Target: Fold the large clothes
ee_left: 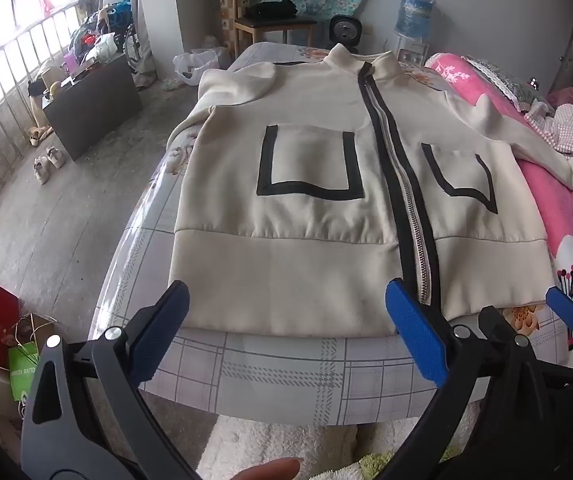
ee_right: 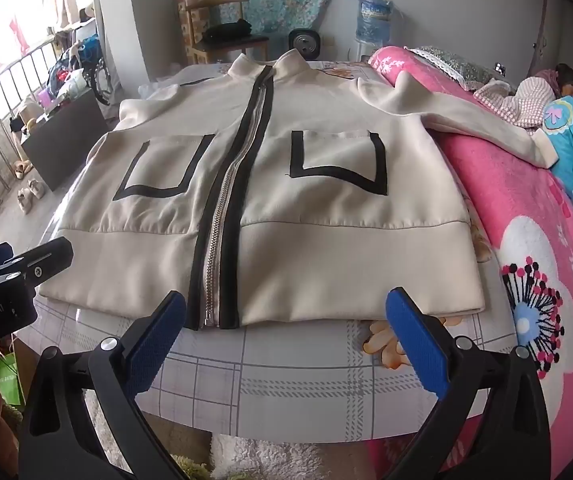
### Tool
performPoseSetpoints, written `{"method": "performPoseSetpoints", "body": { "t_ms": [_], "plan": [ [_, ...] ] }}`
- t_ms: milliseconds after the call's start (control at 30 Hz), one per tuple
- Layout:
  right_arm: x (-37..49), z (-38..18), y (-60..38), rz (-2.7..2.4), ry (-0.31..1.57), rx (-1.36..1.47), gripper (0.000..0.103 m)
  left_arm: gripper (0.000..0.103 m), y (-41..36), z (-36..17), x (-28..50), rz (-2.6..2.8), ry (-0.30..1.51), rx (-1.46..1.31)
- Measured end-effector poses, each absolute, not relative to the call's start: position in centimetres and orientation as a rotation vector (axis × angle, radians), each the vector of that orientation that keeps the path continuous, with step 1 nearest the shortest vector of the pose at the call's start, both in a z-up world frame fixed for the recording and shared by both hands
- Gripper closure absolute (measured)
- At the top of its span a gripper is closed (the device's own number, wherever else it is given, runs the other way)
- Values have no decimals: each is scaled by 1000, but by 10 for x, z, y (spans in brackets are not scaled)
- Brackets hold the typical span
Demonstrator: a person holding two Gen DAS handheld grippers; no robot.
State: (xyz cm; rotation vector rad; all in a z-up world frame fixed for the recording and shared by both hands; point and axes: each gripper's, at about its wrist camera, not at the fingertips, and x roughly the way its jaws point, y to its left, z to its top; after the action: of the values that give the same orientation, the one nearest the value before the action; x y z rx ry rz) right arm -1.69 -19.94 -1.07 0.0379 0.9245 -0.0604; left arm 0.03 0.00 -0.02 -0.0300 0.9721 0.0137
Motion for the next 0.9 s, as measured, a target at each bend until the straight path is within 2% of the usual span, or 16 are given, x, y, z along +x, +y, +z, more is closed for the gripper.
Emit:
{"method": "performPoseSetpoints", "body": {
  "t_ms": [900],
  "plan": [
    [-16,-13,-200,-69,937,28,5,8,0,0,0,8,971,-38]
  ]
}}
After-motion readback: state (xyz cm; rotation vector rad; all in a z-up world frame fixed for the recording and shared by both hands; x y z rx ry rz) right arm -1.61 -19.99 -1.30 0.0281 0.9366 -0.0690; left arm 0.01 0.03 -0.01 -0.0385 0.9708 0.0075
